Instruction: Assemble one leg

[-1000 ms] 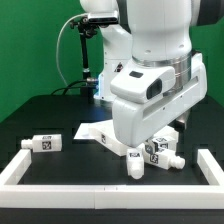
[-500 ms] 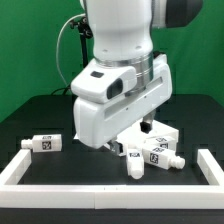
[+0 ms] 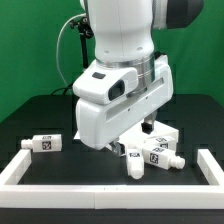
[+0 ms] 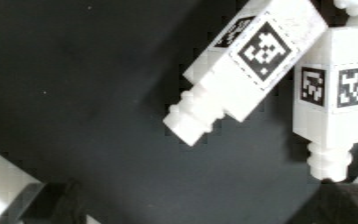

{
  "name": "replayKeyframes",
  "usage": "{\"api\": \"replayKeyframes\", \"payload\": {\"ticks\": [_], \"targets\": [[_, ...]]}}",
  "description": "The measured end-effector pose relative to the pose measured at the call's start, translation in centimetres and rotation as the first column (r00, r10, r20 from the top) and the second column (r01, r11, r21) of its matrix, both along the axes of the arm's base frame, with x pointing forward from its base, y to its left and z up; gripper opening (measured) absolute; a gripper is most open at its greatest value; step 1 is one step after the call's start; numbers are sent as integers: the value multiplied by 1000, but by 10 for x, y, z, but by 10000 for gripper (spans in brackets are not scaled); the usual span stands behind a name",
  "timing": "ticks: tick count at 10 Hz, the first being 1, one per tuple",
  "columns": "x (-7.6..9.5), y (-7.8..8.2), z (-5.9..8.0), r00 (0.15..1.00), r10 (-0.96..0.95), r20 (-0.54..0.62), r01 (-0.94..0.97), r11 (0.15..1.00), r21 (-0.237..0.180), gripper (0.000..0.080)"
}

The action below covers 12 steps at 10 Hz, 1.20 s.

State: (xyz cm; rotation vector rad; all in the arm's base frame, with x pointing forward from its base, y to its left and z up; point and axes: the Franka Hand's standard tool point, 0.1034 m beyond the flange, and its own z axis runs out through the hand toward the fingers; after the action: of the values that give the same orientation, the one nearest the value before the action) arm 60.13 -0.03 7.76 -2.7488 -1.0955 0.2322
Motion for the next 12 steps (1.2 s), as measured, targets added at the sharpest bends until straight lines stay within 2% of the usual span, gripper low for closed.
{"api": "replayKeyframes", "payload": {"ticks": [2,4,8,9,10,11,12], "targets": [[-13,-8,2,989,-147,-16,146,989,-36,650],[-15,-10,-6,975,-218,-46,216,976,-32,650],[-14,-10,-9,971,-238,-34,237,971,-35,650],[-13,-14,-21,945,-326,43,327,944,-45,650],[-18,-14,-34,918,-385,95,391,919,-47,650],[-21,-15,-41,910,-401,107,408,912,-48,650],[-19,-19,-42,912,-396,106,402,914,-46,650]]}}
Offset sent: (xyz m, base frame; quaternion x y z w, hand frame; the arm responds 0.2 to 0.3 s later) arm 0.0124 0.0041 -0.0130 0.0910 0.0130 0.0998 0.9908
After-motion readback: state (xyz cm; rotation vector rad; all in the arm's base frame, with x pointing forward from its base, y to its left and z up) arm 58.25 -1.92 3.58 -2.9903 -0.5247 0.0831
